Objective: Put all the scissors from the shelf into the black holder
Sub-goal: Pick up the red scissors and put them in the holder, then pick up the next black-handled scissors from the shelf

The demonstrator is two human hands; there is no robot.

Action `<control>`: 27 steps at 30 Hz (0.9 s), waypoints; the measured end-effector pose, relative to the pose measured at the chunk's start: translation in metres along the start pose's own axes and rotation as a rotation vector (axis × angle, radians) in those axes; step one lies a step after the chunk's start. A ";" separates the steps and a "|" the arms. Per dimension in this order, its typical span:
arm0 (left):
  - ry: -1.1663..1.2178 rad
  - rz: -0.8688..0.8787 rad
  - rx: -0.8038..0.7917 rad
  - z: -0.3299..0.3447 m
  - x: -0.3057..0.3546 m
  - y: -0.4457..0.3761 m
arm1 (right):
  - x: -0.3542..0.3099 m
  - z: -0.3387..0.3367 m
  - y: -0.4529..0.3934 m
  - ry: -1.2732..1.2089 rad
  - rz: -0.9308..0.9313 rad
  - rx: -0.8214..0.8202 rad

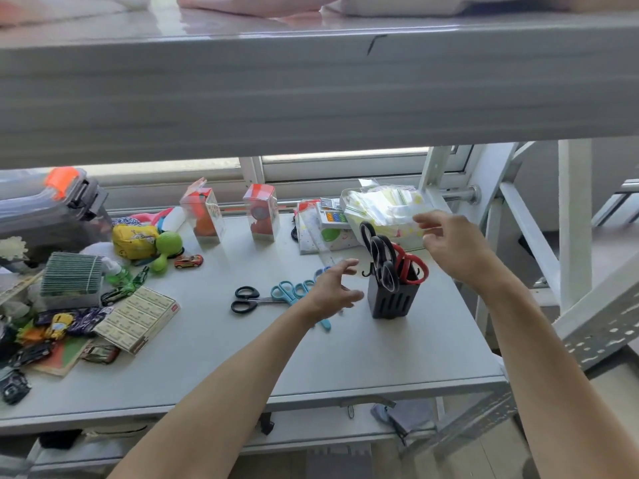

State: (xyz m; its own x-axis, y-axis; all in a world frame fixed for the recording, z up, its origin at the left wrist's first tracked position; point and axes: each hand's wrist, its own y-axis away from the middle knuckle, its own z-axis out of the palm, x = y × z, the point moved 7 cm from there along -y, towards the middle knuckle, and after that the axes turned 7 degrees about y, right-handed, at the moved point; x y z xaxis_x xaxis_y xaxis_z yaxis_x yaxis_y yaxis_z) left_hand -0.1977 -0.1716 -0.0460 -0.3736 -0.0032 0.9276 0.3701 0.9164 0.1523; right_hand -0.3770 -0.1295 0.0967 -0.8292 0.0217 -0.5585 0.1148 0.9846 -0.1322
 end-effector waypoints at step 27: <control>-0.035 -0.559 0.658 -0.172 -0.143 0.071 | -0.124 0.299 0.038 0.298 -0.288 -0.438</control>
State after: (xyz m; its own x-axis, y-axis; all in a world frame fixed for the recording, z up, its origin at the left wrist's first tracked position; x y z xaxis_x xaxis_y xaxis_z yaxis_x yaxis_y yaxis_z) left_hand 0.0289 -0.1750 -0.1094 -0.3839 -0.5200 0.7630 -0.4396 0.8296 0.3442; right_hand -0.1061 -0.1465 -0.0838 -0.9182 -0.2712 -0.2887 -0.3210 0.9365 0.1412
